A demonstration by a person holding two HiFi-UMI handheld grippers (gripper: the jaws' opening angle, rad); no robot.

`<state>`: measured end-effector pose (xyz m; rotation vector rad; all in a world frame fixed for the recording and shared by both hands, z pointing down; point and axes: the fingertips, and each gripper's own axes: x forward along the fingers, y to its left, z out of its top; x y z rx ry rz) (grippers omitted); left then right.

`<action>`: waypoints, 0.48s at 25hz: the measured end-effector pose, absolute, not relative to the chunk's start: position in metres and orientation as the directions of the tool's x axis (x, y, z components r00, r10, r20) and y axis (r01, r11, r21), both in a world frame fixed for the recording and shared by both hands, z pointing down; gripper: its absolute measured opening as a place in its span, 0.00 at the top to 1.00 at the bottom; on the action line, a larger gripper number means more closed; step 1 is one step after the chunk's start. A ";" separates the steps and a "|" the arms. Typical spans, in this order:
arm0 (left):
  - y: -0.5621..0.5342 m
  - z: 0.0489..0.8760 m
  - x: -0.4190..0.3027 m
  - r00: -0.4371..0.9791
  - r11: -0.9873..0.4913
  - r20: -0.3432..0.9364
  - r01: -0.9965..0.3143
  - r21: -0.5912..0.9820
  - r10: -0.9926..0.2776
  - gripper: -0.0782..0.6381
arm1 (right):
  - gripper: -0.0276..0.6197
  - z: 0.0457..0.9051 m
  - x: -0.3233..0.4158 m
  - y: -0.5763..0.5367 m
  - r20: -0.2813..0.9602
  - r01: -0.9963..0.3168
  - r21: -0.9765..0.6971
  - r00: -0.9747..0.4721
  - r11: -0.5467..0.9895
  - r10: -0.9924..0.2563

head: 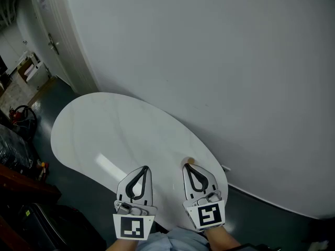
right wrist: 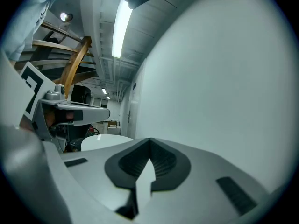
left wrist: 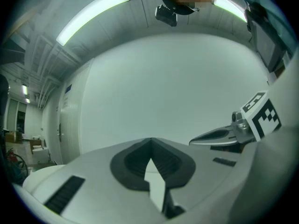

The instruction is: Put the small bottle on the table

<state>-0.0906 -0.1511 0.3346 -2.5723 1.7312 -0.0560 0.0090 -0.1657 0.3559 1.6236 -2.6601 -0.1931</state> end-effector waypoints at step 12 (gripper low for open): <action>-0.141 0.317 -0.095 0.380 -0.377 -0.046 -0.923 -0.076 -0.924 0.89 | 0.96 0.344 0.009 -0.154 -0.004 -0.894 0.122 -0.435 0.431 -0.900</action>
